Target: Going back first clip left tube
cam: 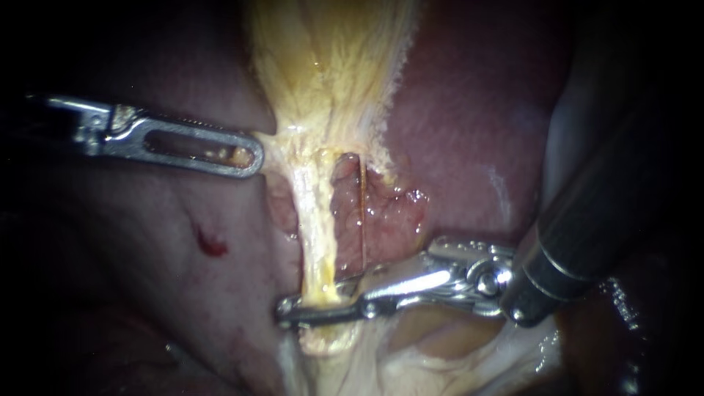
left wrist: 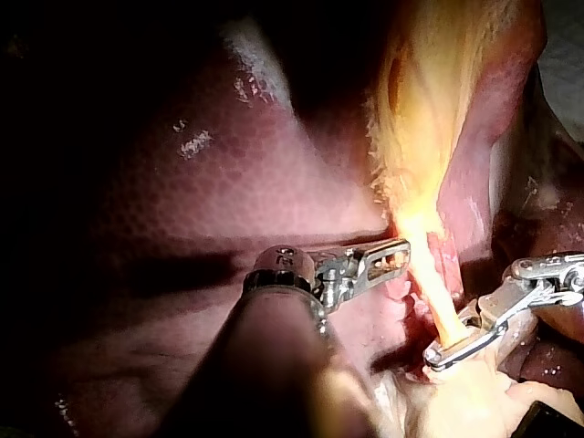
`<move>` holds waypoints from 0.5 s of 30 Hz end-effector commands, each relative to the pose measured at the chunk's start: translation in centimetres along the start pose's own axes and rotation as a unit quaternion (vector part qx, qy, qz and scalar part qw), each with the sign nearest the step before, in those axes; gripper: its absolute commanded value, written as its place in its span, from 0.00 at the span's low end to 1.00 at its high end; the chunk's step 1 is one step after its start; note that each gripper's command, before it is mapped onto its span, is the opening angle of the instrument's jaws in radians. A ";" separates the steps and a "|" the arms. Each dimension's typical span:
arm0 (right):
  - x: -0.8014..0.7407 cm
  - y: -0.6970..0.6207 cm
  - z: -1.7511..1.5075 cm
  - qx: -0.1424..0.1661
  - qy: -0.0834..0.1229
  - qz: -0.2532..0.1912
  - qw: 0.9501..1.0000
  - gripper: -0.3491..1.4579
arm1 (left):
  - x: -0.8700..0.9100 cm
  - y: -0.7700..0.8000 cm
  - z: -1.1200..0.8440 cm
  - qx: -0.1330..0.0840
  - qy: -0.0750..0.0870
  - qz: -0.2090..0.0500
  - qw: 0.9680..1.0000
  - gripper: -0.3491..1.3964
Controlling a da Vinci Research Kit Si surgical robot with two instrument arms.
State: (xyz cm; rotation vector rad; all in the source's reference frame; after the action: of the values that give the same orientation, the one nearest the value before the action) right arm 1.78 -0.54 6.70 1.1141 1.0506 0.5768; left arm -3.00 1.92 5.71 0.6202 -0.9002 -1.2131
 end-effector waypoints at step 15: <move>-0.06 0.07 0.12 -0.001 0.023 0.002 1.000 0.39 | 0.00 0.00 0.00 0.000 0.000 0.000 1.000 0.00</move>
State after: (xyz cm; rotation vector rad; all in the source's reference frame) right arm 1.90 -0.62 6.80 1.0867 1.0960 0.6049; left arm -3.00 1.91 5.71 0.6193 -0.9002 -1.2134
